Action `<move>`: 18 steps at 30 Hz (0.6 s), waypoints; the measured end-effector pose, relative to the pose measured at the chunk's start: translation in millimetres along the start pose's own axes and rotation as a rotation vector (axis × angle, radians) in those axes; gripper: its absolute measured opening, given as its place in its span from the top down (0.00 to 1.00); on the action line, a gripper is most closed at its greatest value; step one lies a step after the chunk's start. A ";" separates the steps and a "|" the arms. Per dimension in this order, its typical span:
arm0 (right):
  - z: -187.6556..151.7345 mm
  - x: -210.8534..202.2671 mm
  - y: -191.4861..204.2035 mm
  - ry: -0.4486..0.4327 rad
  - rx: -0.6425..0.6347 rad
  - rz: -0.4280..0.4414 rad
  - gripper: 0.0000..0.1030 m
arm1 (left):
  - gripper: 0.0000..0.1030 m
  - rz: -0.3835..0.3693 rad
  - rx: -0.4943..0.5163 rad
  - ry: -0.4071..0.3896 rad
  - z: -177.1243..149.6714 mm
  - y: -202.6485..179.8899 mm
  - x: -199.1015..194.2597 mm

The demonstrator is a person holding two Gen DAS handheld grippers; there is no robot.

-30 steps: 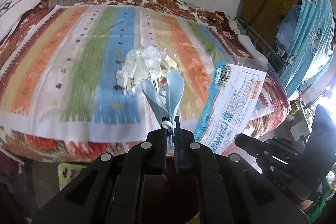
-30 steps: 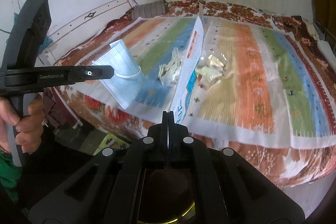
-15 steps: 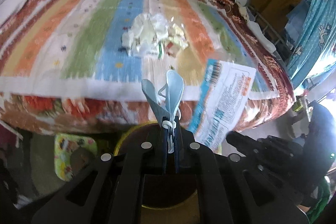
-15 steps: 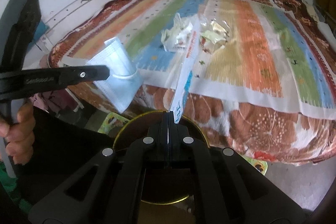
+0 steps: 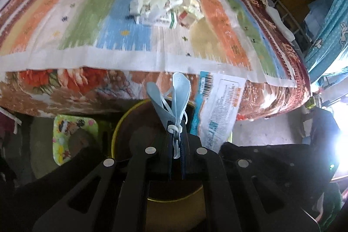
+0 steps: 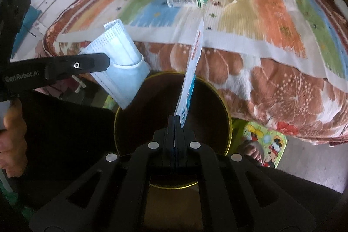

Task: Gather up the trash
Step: 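Open both grippers to drop the mask and packet into the bin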

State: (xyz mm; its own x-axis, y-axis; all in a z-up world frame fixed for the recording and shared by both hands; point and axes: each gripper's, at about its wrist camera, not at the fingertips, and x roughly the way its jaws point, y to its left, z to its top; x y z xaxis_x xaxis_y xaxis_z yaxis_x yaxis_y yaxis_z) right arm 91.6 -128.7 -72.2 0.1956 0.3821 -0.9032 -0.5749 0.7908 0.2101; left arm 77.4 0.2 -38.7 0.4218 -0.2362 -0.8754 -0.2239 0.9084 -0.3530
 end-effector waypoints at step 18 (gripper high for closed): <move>9.6 -5.7 -17.3 -0.020 0.074 0.019 0.56 | 0.40 0.109 -0.027 -0.107 29.0 20.9 -17.9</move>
State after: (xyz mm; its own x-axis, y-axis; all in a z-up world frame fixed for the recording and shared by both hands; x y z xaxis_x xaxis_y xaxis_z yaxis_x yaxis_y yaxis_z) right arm 108.0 -140.0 -67.2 0.2013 0.4062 -0.8913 -0.5183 0.8163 0.2549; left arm 90.7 33.4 -20.8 0.4841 -0.0970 -0.8696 -0.2967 0.9168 -0.2674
